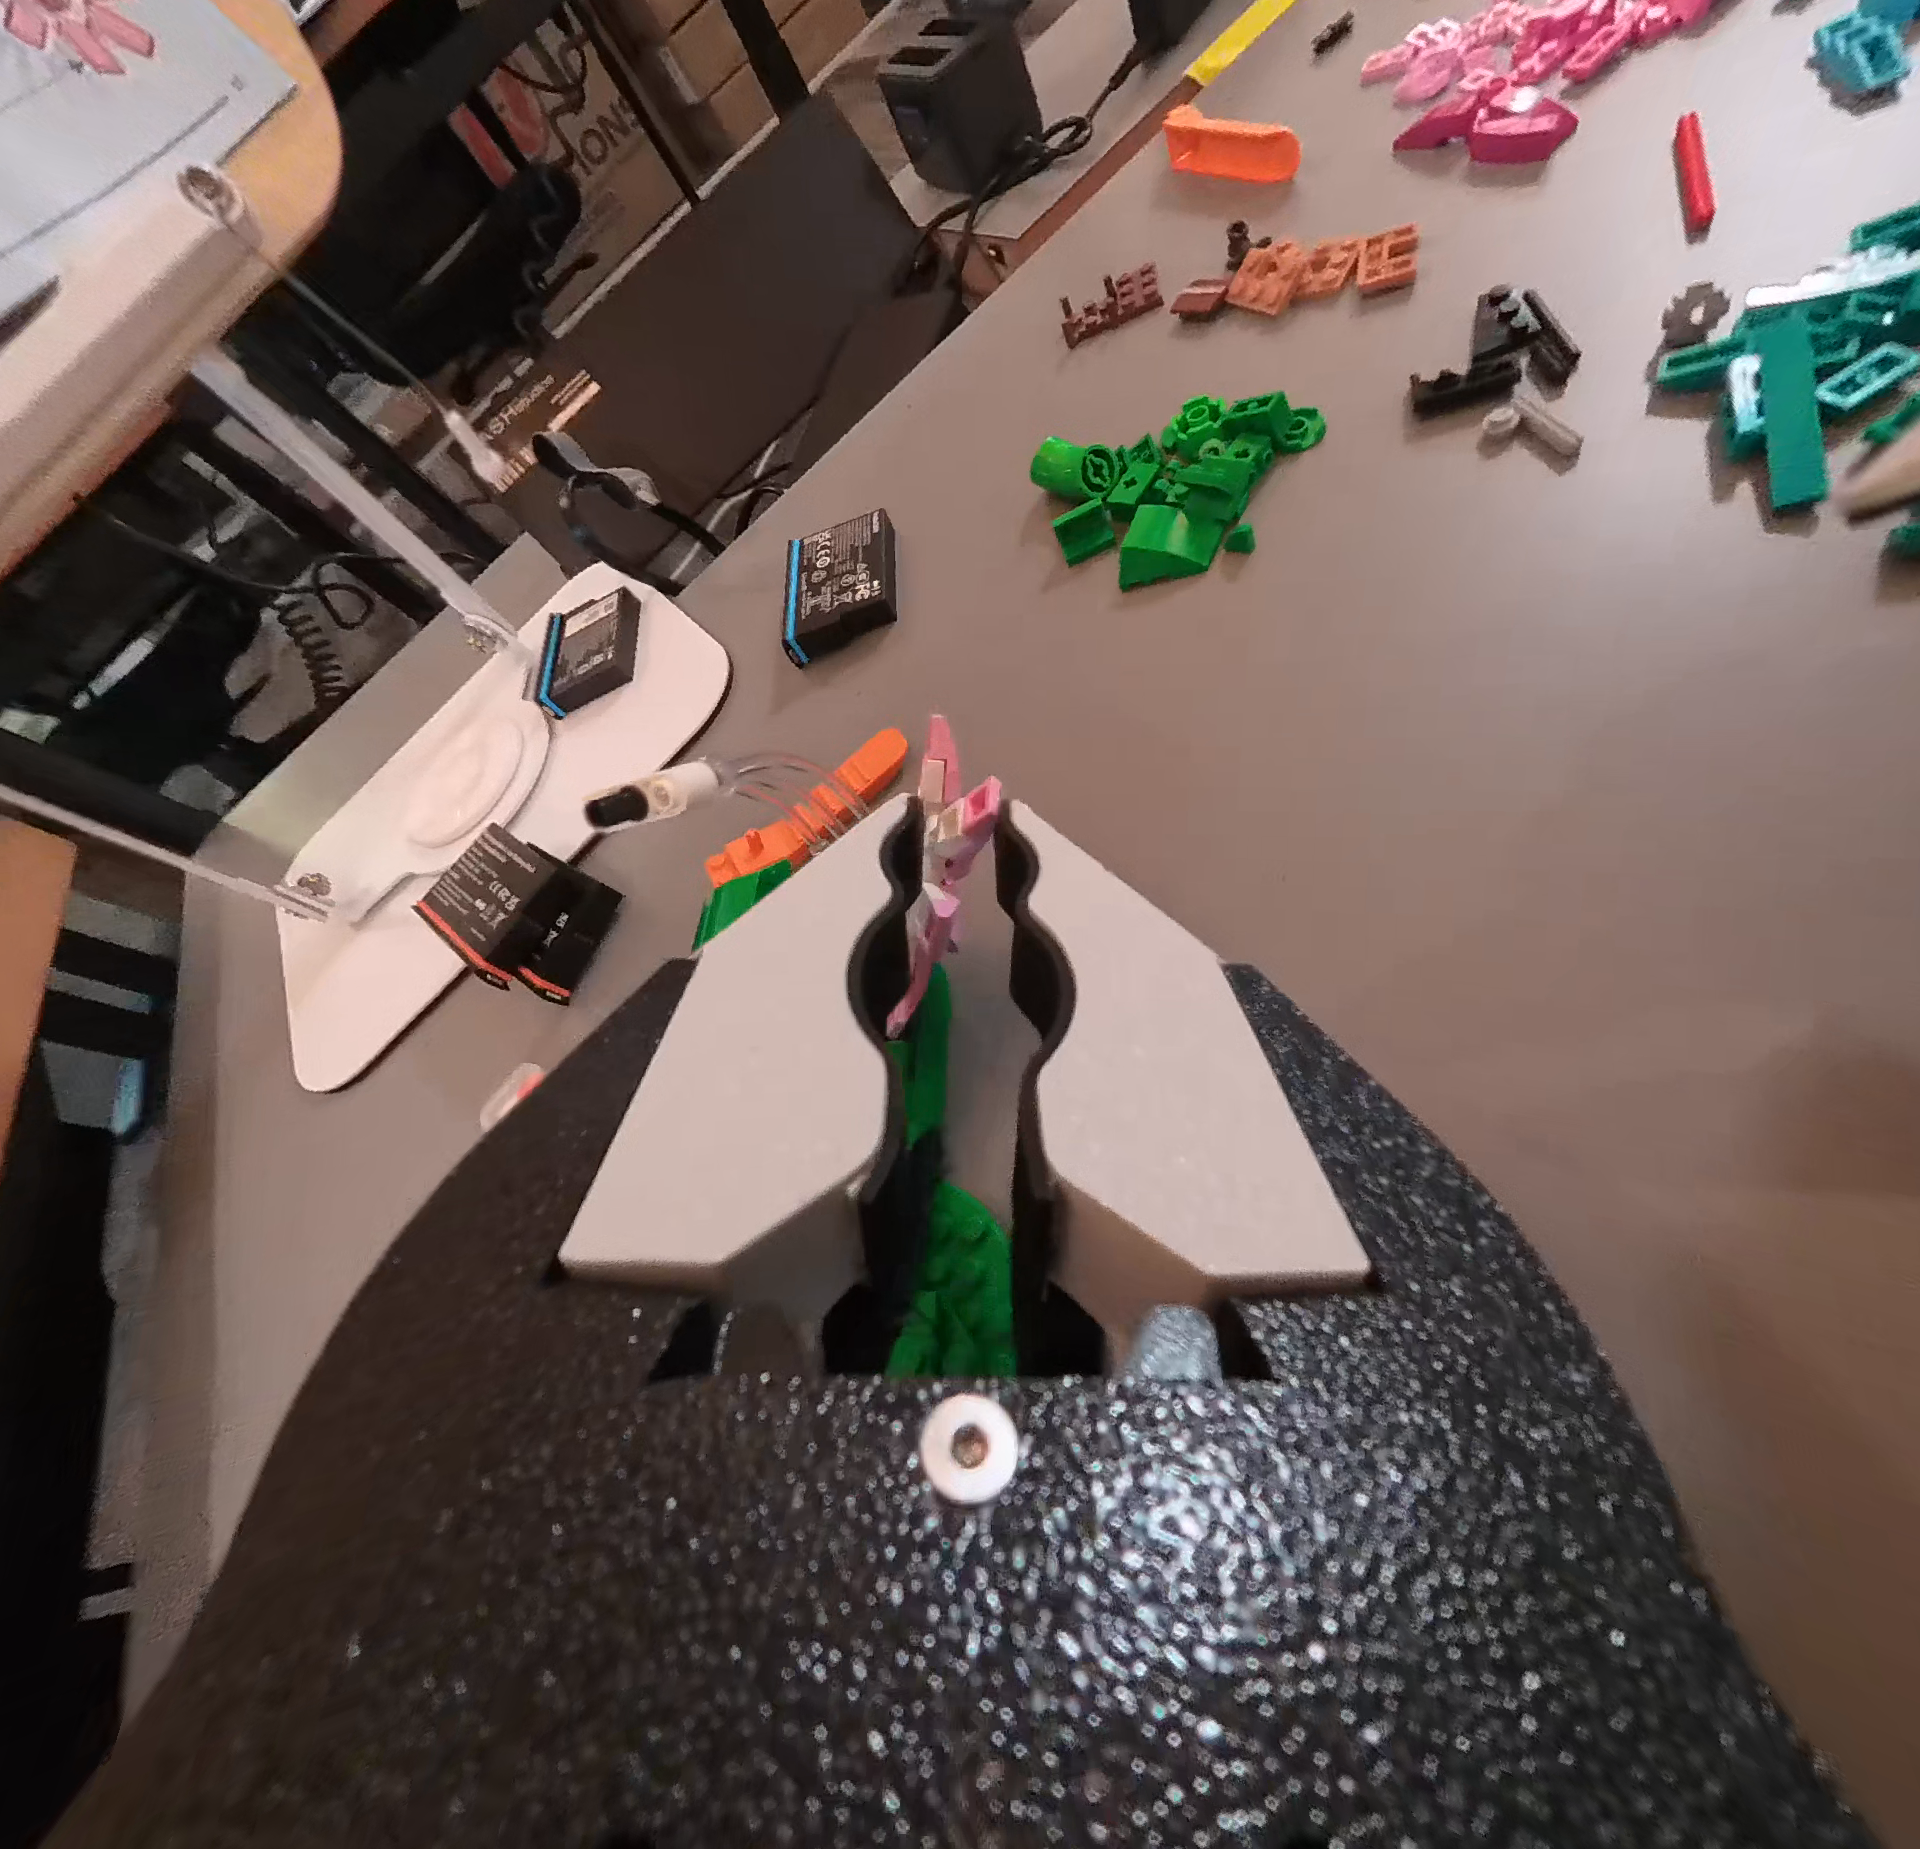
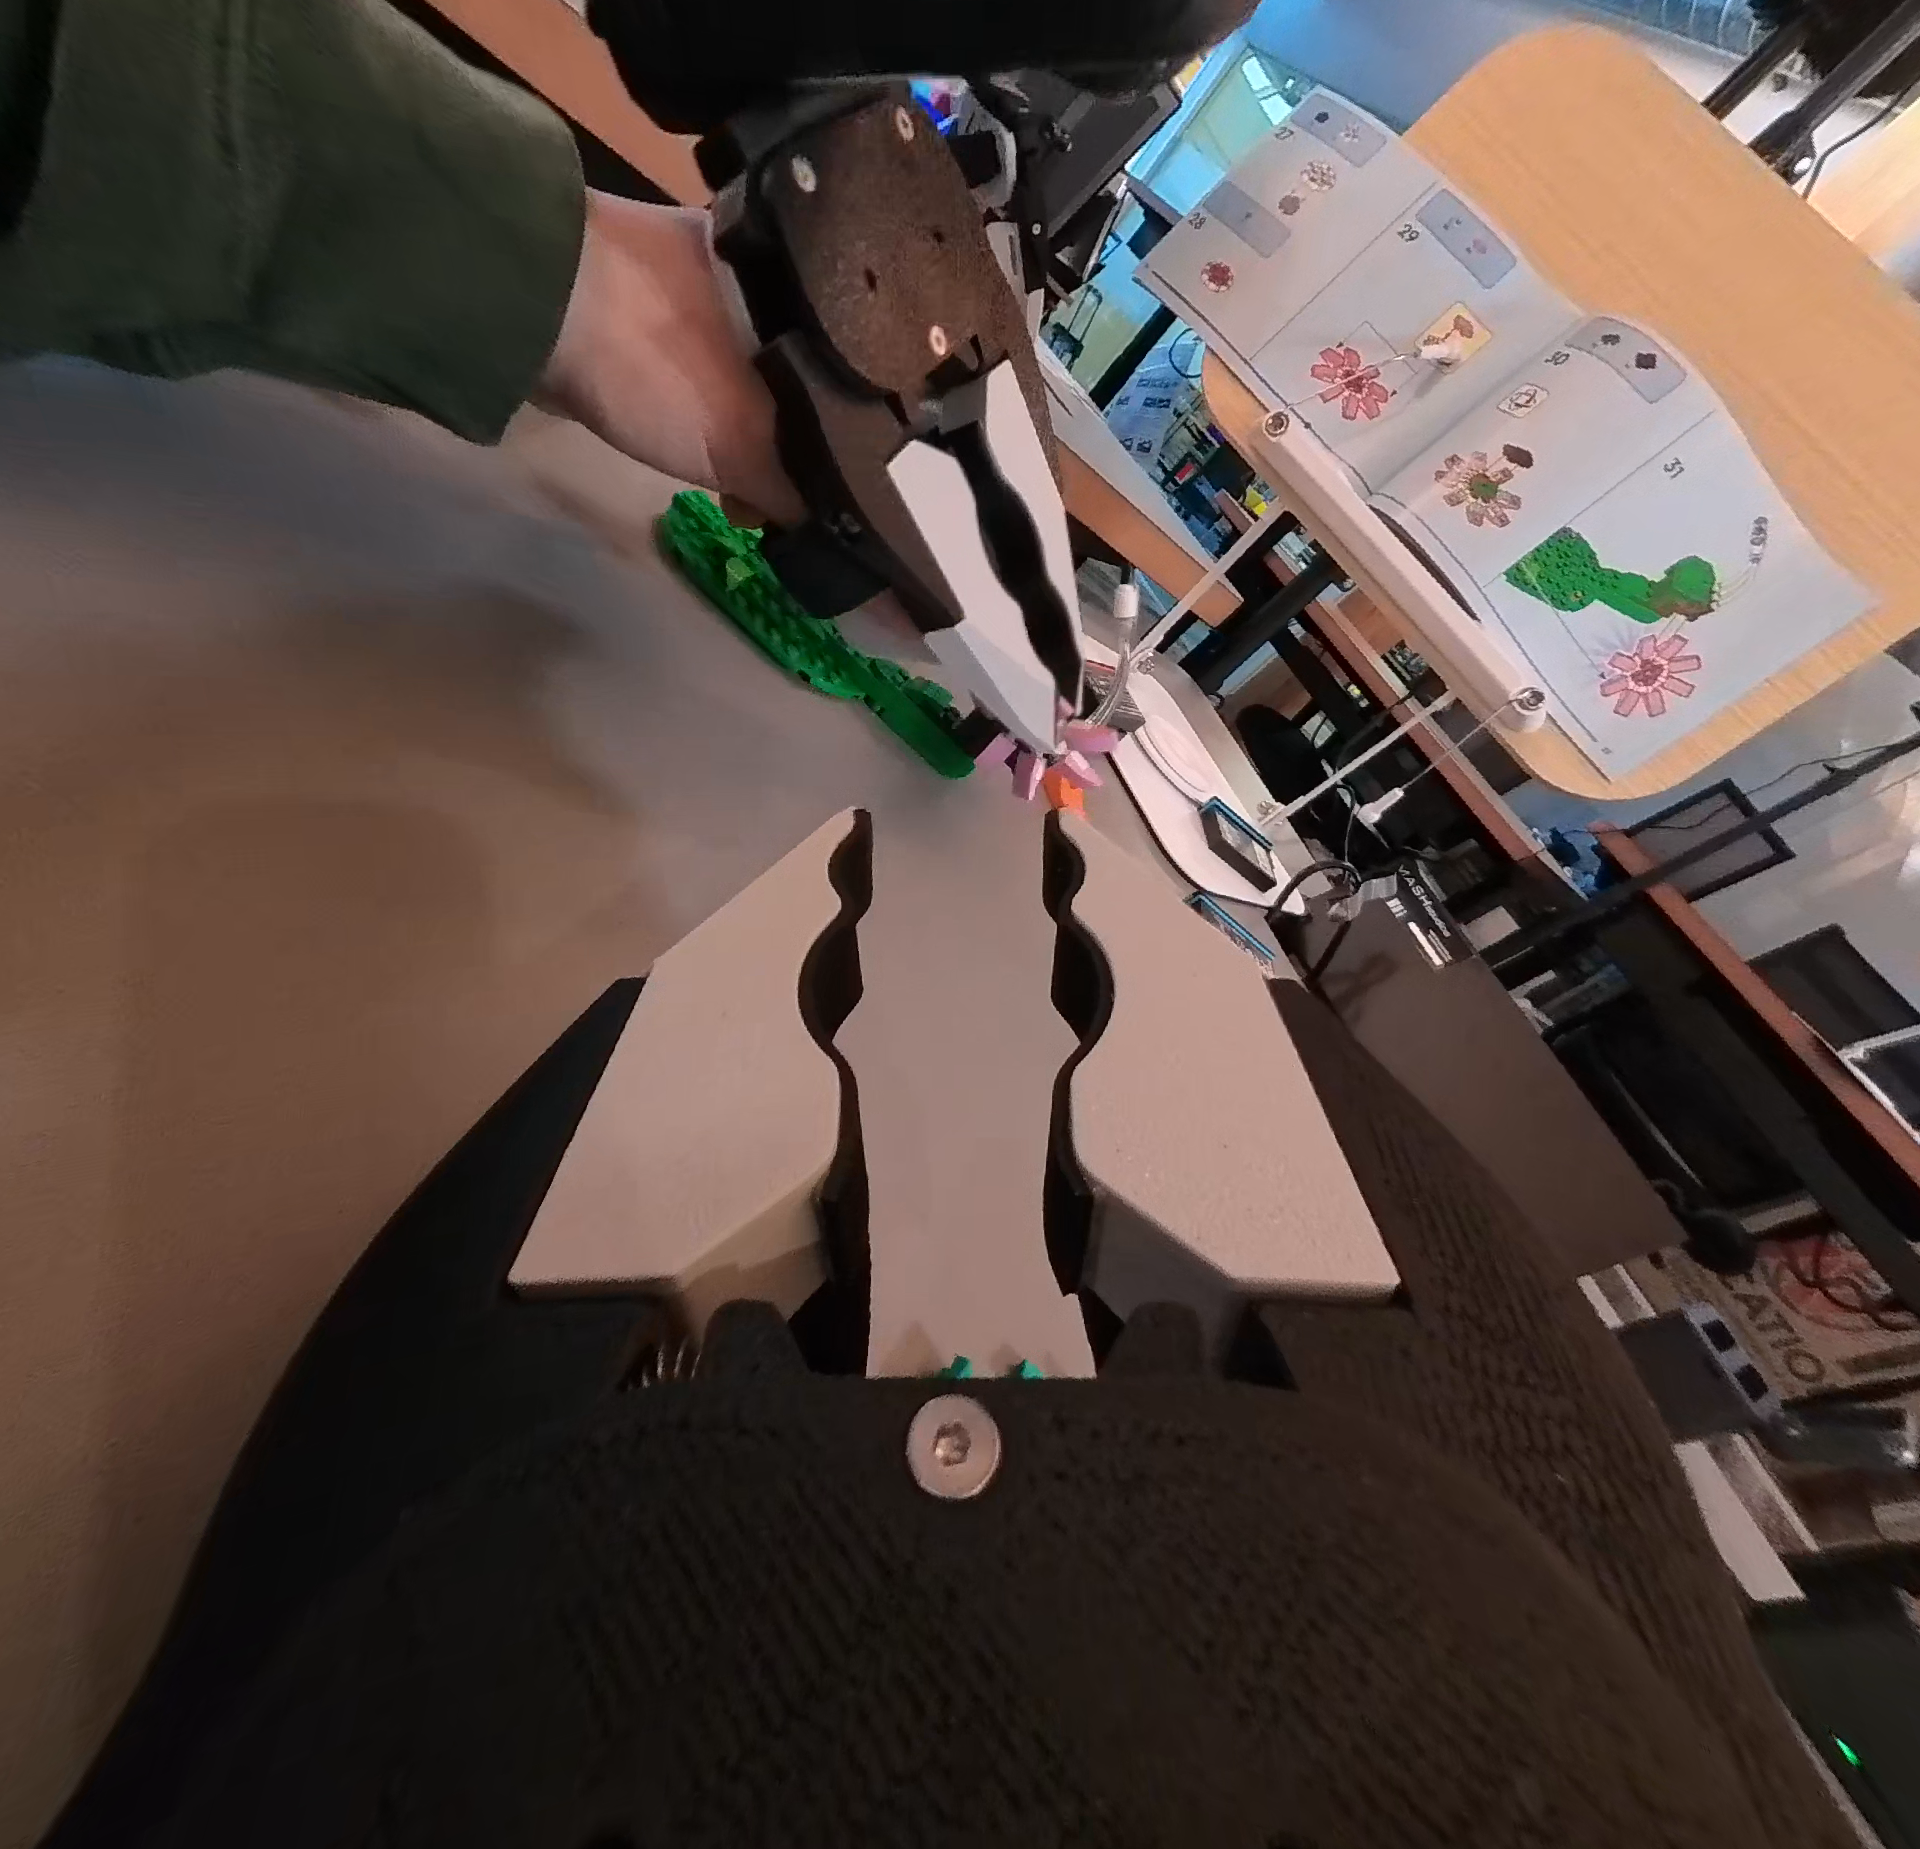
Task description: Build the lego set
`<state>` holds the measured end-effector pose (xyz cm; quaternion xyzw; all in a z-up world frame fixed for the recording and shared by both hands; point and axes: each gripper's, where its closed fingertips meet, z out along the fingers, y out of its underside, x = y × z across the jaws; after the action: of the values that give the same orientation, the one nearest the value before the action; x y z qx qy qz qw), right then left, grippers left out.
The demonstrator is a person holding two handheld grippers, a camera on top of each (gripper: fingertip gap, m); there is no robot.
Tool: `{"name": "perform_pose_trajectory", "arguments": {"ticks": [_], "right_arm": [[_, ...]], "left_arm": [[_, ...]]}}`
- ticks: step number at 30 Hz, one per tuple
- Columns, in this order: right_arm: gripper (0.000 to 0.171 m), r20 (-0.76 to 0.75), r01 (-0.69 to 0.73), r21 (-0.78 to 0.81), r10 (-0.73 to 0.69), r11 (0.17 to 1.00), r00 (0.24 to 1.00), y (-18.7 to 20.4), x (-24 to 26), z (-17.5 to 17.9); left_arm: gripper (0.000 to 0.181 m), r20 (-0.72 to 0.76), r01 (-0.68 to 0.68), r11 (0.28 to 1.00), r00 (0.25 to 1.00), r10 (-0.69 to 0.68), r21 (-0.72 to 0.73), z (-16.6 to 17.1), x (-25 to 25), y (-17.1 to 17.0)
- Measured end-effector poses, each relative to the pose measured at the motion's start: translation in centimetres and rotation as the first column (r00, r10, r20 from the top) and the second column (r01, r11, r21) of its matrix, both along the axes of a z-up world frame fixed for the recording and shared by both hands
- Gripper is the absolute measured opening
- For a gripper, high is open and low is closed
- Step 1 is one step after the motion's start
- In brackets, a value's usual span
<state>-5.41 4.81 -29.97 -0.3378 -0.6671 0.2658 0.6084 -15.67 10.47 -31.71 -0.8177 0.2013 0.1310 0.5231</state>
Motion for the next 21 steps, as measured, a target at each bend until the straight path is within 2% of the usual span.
{"name": "perform_pose_trajectory", "arguments": {"ticks": [8, 11, 17, 21], "right_arm": [[0.031, 0.011, -0.005, 0.003, 0.005, 1.000, 1.000, -0.1, -0.1, -0.2], [0.031, 0.013, -0.007, 0.004, 0.007, 1.000, 1.000, -0.2, -0.1, -0.3], [0.031, 0.015, -0.009, 0.001, 0.009, 1.000, 1.000, -0.2, -0.1, -0.3], [0.031, 0.017, -0.011, -0.001, 0.011, 1.000, 1.000, -0.2, -0.1, -0.3]], "left_arm": [[0.007, 0.275, -0.052, 0.999, 0.960, 0.054, -0.016, 0.4, -0.6, 0.3], [0.009, 0.308, -0.035, 0.999, 0.951, 0.039, -0.018, 0.4, -0.4, 0.2], [0.071, 0.189, -0.061, 0.997, 0.980, 0.068, -0.041, -0.2, -0.2, -1.7], [0.093, 0.007, -0.205, 0.967, 0.978, 0.208, -0.155, -2.0, -3.6, -4.8]]}}
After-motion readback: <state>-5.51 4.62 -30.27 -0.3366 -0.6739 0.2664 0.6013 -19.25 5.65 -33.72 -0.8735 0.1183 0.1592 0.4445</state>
